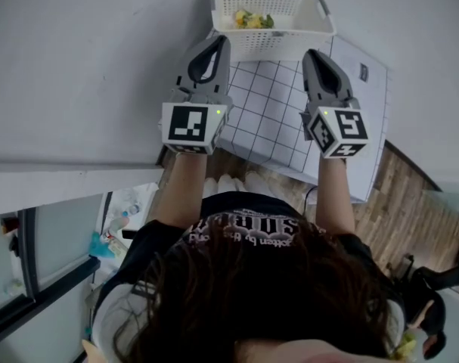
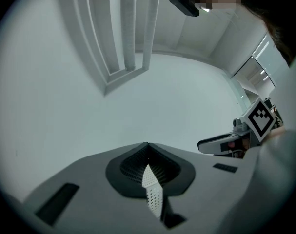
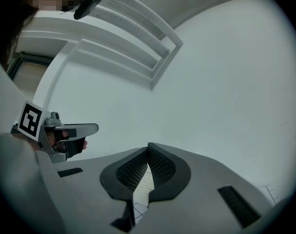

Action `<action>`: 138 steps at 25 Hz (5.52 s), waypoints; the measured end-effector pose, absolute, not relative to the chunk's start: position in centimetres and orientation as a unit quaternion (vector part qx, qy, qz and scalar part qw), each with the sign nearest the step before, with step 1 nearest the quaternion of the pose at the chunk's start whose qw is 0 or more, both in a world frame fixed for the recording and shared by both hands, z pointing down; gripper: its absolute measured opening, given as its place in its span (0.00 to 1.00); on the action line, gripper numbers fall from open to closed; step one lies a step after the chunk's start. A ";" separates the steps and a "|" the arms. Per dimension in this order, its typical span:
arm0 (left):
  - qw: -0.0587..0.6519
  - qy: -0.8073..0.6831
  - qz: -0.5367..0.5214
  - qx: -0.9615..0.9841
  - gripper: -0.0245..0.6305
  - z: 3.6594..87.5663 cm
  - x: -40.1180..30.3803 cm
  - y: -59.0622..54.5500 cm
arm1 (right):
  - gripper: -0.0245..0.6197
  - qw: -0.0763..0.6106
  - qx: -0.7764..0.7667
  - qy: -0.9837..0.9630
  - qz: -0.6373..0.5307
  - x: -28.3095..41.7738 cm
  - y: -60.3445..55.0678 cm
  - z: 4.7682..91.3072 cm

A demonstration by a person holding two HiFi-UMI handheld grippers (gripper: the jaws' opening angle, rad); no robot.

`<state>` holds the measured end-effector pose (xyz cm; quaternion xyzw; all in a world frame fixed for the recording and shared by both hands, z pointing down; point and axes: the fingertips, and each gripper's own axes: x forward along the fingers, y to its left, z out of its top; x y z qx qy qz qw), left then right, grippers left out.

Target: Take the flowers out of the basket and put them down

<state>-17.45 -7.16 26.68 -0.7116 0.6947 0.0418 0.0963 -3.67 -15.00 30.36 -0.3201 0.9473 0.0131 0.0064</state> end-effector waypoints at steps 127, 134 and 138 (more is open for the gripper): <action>0.079 0.676 0.018 -0.732 0.04 28.7 -27.9 -29.2 | 0.37 -0.603 0.151 0.782 0.035 -17.5 -36.5 62.1; 0.080 0.676 0.015 -0.732 0.04 28.7 -27.7 -29.0 | 0.21 -0.573 0.136 0.808 0.011 -18.6 -36.4 60.5; 0.080 0.677 0.017 -0.732 0.04 28.5 -27.8 -28.9 | 0.17 -0.558 0.130 0.820 0.011 -19.0 -36.4 59.5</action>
